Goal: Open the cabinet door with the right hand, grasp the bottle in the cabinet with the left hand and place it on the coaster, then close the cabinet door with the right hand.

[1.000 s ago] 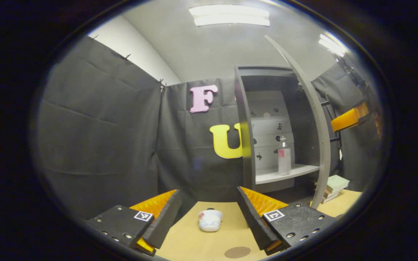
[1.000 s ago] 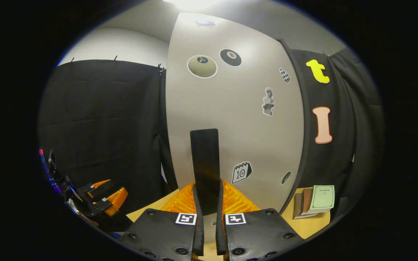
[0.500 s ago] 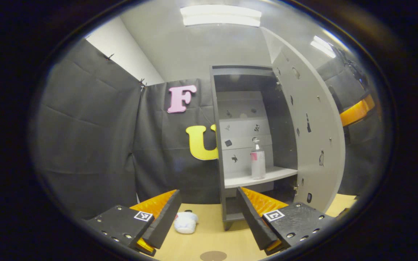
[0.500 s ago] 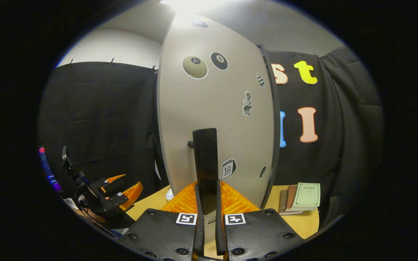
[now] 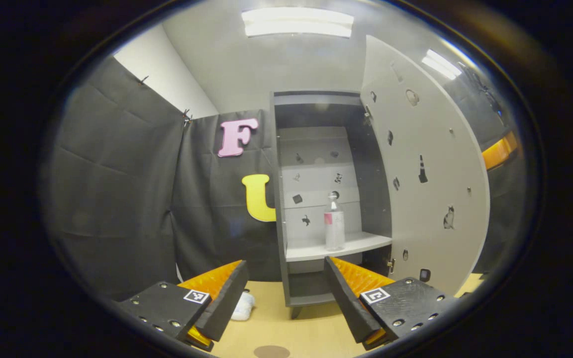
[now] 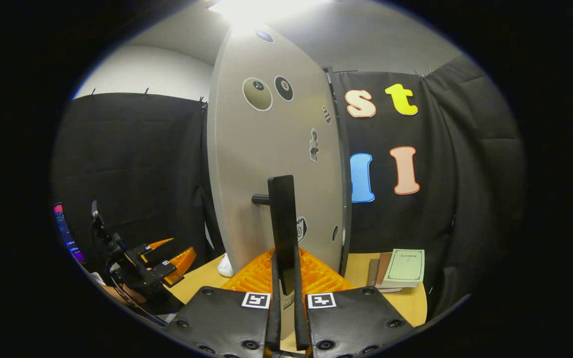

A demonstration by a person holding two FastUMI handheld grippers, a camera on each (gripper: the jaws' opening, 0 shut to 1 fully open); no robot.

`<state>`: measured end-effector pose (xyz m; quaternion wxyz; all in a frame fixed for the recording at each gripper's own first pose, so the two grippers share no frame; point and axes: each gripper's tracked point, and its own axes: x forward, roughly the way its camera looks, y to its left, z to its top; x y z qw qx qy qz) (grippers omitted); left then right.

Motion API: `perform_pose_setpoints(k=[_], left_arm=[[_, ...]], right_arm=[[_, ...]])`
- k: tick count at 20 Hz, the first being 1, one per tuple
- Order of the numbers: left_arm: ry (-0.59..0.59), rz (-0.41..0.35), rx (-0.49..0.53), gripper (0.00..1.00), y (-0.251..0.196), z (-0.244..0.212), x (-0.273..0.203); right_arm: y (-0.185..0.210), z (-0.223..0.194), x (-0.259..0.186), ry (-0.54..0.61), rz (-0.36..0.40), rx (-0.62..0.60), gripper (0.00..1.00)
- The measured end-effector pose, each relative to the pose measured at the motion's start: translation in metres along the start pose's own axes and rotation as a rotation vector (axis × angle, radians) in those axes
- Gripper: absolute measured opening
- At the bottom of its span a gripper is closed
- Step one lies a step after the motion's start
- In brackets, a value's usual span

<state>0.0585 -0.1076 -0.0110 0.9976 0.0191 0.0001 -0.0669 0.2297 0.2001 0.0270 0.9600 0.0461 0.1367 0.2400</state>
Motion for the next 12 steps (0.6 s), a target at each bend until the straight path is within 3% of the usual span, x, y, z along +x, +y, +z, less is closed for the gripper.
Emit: perform_pose_setpoints(k=[4, 5, 9, 12], left_arm=[[0.002, 0.01, 0.009, 0.92, -0.02, 0.003, 0.003], [0.003, 0.014, 0.013, 0.92, -0.024, 0.004, 0.004], [0.006, 0.026, 0.029, 0.92, -0.041, 0.008, 0.007], [-0.001, 0.029, 0.045, 0.93, -0.052, 0.016, 0.007]], right_arm=[[-0.011, 0.001, -0.004, -0.008, -0.02, 0.002, 0.13], [-0.015, 0.0, -0.005, -0.007, -0.033, -0.004, 0.1], [-0.038, -0.005, -0.004, 0.004, -0.109, -0.056, 0.12], [-0.031, -0.003, 0.003, -0.017, -0.038, -0.029, 0.13]])
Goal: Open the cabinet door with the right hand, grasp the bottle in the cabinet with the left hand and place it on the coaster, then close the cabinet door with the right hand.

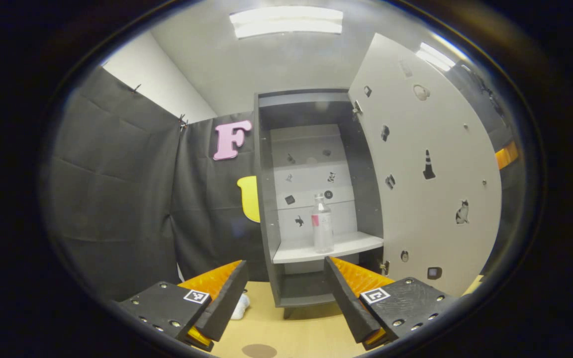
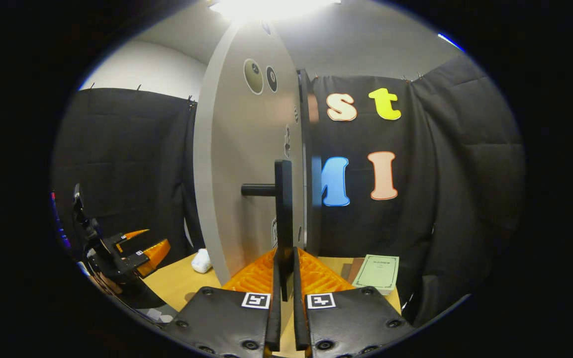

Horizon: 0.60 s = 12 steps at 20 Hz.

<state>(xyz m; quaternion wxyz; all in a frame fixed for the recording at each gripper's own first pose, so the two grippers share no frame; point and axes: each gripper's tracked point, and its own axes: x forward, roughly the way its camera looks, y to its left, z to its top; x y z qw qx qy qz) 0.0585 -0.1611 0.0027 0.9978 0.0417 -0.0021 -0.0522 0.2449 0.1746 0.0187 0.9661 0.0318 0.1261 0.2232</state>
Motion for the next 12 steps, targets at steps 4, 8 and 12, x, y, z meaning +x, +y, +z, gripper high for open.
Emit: perform_pose_setpoints(k=[4, 8, 12], left_arm=[[0.007, -0.029, 0.026, 0.94, -0.016, 0.013, 0.011], [0.01, -0.064, 0.0, 0.94, -0.032, 0.034, 0.034], [-0.026, -0.124, -0.025, 0.95, -0.054, 0.064, 0.066]], right_arm=[[-0.006, 0.0, -0.007, -0.02, 0.011, -0.028, 0.13], [-0.013, 0.0, -0.034, -0.034, 0.065, 0.046, 0.22], [-0.062, -0.001, -0.071, -0.064, -0.067, 0.07, 0.76]])
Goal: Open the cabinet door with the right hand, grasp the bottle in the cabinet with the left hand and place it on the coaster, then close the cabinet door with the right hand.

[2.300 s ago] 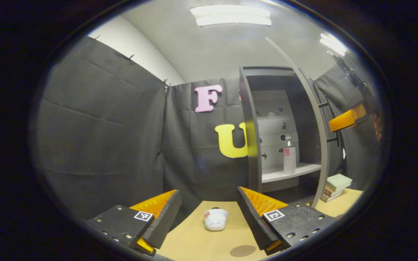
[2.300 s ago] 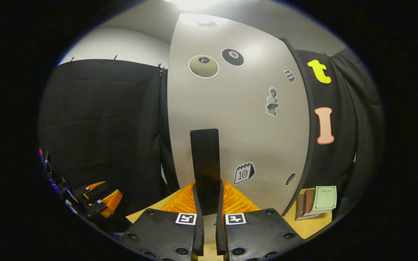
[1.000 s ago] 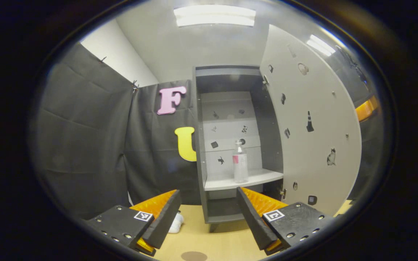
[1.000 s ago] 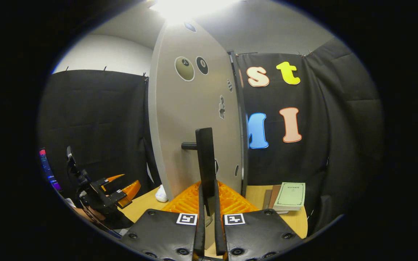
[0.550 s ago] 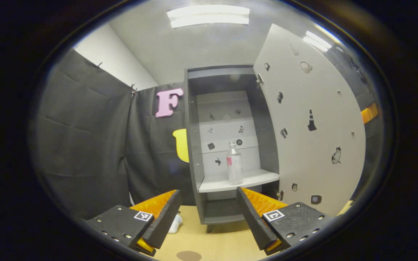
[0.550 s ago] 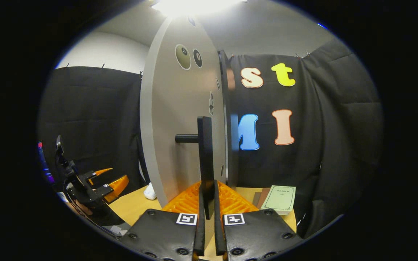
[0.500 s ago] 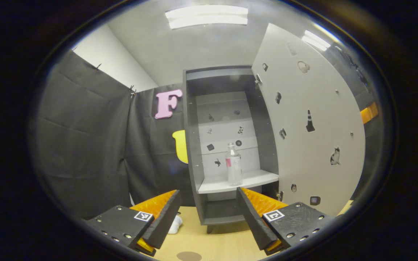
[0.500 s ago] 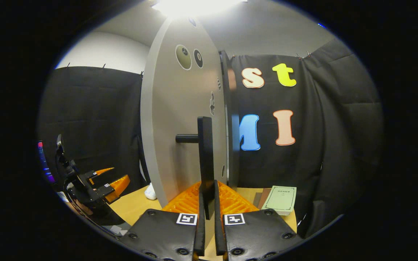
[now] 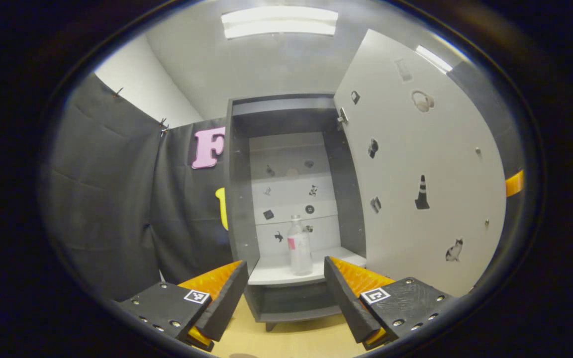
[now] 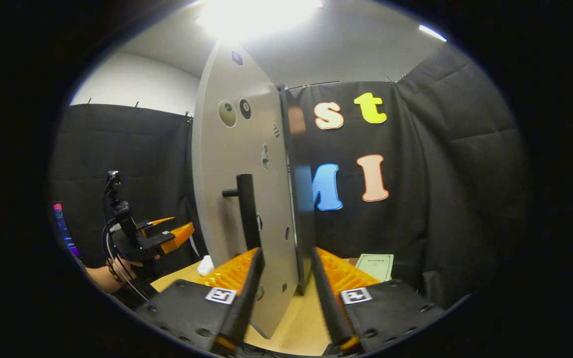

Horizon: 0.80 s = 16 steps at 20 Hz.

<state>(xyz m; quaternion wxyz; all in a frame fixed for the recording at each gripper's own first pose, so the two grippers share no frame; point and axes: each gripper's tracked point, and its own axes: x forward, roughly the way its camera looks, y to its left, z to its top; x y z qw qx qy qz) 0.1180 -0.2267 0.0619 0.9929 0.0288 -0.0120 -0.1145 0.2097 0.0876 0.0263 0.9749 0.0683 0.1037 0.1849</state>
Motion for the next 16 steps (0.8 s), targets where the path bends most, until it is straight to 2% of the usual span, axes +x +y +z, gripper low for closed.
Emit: perform_pose_setpoints(k=[1, 7, 10, 16], left_arm=[[0.001, -0.02, -0.012, 0.95, -0.005, 0.001, 0.011], [0.031, -0.038, -0.068, 0.93, -0.009, -0.005, 0.082], [0.049, -0.075, -0.095, 0.93, -0.013, -0.017, 0.12], [0.08, -0.1, -0.121, 0.93, -0.006, -0.053, 0.193]], right_arm=[[-0.011, -0.006, 0.0, -0.004, -0.032, 0.02, 1.0], [-0.061, -0.024, -0.02, 0.003, -0.243, 0.045, 0.98], [-0.075, -0.027, -0.018, 0.009, -0.319, 0.045, 0.98], [-0.088, -0.028, -0.008, 0.019, -0.456, 0.057, 0.98]])
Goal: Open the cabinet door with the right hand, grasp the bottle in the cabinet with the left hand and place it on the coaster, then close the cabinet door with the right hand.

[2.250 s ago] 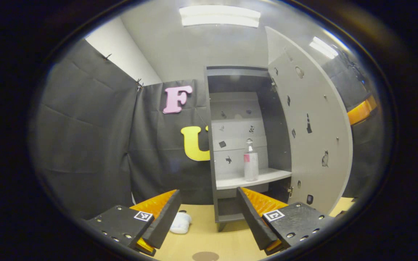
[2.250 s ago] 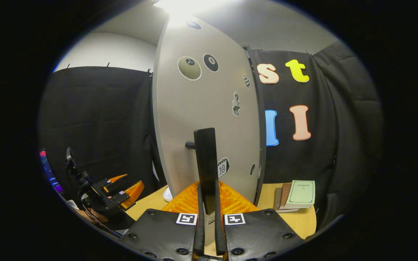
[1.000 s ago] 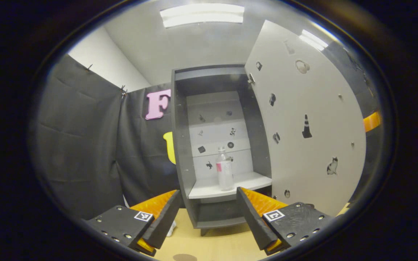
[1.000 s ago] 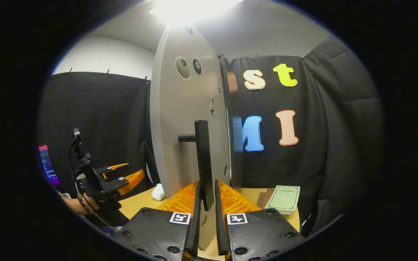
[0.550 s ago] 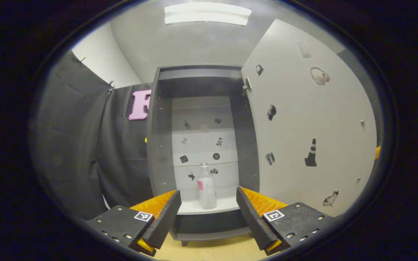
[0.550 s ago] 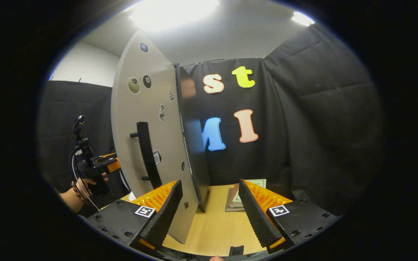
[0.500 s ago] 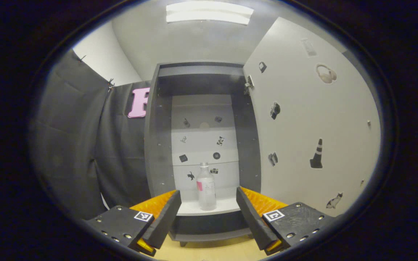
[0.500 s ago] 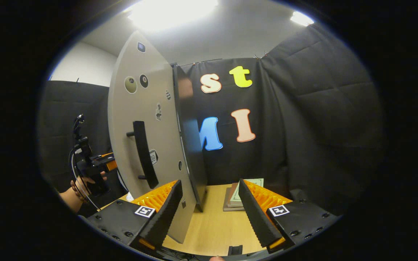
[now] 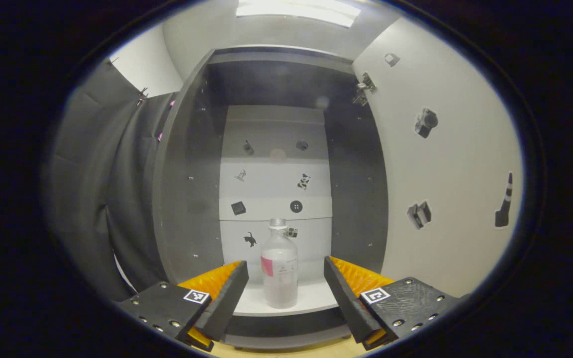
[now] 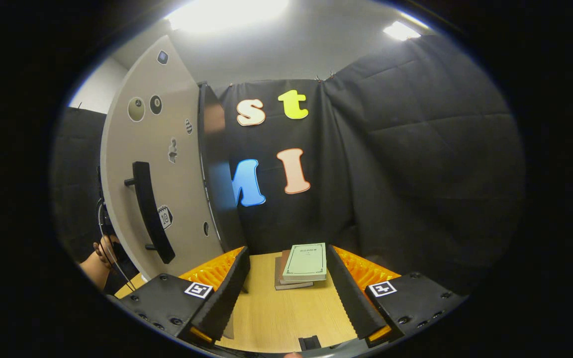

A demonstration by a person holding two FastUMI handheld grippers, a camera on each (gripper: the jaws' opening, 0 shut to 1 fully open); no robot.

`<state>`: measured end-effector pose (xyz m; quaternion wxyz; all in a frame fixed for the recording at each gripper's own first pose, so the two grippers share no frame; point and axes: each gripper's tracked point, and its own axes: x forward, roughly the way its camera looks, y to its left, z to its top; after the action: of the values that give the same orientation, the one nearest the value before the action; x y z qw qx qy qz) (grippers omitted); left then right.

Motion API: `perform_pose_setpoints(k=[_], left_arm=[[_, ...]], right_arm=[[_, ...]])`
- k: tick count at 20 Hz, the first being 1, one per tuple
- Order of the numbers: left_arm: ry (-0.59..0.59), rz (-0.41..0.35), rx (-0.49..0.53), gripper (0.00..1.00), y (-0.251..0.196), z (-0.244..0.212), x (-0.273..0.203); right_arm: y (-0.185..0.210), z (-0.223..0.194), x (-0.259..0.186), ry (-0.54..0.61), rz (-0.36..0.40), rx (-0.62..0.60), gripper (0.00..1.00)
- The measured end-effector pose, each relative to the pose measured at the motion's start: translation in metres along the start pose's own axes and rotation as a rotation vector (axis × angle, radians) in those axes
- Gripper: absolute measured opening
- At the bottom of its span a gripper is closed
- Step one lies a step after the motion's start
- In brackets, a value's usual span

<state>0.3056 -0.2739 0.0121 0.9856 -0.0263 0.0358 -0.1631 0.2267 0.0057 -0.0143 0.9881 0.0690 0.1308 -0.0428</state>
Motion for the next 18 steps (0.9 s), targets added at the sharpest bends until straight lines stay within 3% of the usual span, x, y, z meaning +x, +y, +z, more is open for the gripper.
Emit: perform_pose_setpoints(k=[6, 8, 9, 11, 12, 14, 18], left_arm=[[0.042, -0.022, -0.043, 0.92, 0.013, -0.033, 0.049], [0.06, -0.033, -0.05, 0.93, 0.014, -0.044, 0.06], [0.069, -0.042, -0.053, 0.93, 0.013, -0.049, 0.066], [0.078, -0.05, -0.05, 0.93, 0.015, -0.056, 0.076], [0.078, -0.049, -0.046, 0.93, 0.016, -0.058, 0.08], [0.079, -0.051, -0.049, 0.92, 0.018, -0.06, 0.087], [0.088, -0.058, -0.048, 0.93, 0.019, -0.065, 0.1]], right_arm=[[0.004, -0.004, 0.014, 0.018, -0.099, -0.01, 0.98], [0.006, -0.006, 0.018, 0.03, -0.119, -0.02, 0.92], [0.009, -0.007, 0.02, 0.035, -0.121, -0.019, 0.98], [0.014, -0.01, 0.024, 0.042, -0.123, -0.013, 0.98], [0.015, -0.012, 0.027, 0.044, -0.125, -0.011, 0.92], [0.016, -0.012, 0.029, 0.046, -0.131, -0.012, 0.98], [0.012, -0.017, 0.03, 0.054, -0.153, -0.01, 0.98]])
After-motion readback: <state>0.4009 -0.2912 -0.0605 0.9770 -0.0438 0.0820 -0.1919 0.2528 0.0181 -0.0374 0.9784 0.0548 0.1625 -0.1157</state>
